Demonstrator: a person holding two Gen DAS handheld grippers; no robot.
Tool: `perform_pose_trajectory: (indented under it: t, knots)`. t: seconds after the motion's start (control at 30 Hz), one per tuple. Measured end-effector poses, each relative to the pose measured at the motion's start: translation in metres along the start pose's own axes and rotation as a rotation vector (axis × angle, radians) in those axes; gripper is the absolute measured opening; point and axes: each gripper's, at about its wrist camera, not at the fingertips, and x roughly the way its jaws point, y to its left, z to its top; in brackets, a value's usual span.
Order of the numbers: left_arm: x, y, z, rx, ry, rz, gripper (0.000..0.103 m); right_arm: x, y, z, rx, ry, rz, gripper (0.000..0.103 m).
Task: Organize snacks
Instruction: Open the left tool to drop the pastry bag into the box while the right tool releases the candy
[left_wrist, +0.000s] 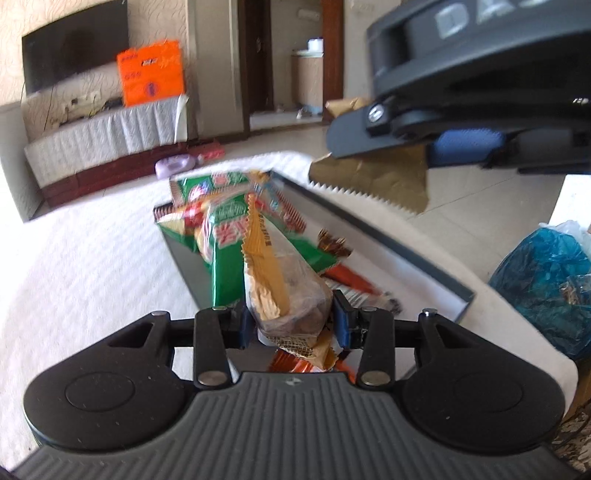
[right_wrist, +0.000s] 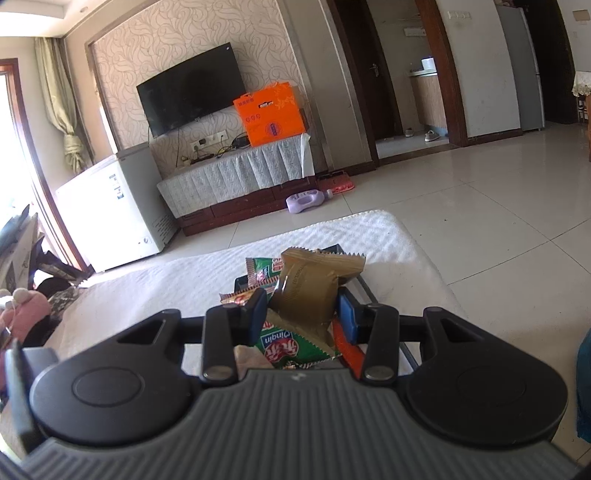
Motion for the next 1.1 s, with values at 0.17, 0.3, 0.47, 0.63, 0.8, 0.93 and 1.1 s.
perform_pose_trajectory:
  t: [0.17,0.3,0.47,0.63,0.8,0.93,1.1]
  knots:
    - [0.002,0.005,-0.002,0.011,-0.002,0.007,0.048,0.009,0.002,-0.003,-0.009,0.033,-0.006,0.044]
    - [0.002,0.009,-0.001,0.004,0.000,0.010,0.048,0.012,0.000,-0.001,-0.015,0.055,-0.013,0.044]
    - [-0.011,0.004,-0.004,0.016,-0.018,0.027,0.065,0.019,-0.001,-0.005,-0.026,0.091,-0.018,0.044]
    - [-0.021,0.001,-0.007,0.035,-0.036,0.030,0.078,0.033,0.001,-0.010,-0.053,0.142,-0.022,0.044]
    - [-0.030,0.002,-0.015,0.044,-0.042,0.028,0.082,0.049,-0.001,-0.016,-0.091,0.197,-0.042,0.044]
    - [-0.033,0.005,-0.022,0.047,-0.032,0.027,0.082,0.059,-0.002,-0.019,-0.117,0.224,-0.060,0.044]
    - [-0.037,0.008,-0.030,0.043,-0.031,0.018,0.082,0.068,-0.005,-0.020,-0.121,0.237,-0.074,0.045]
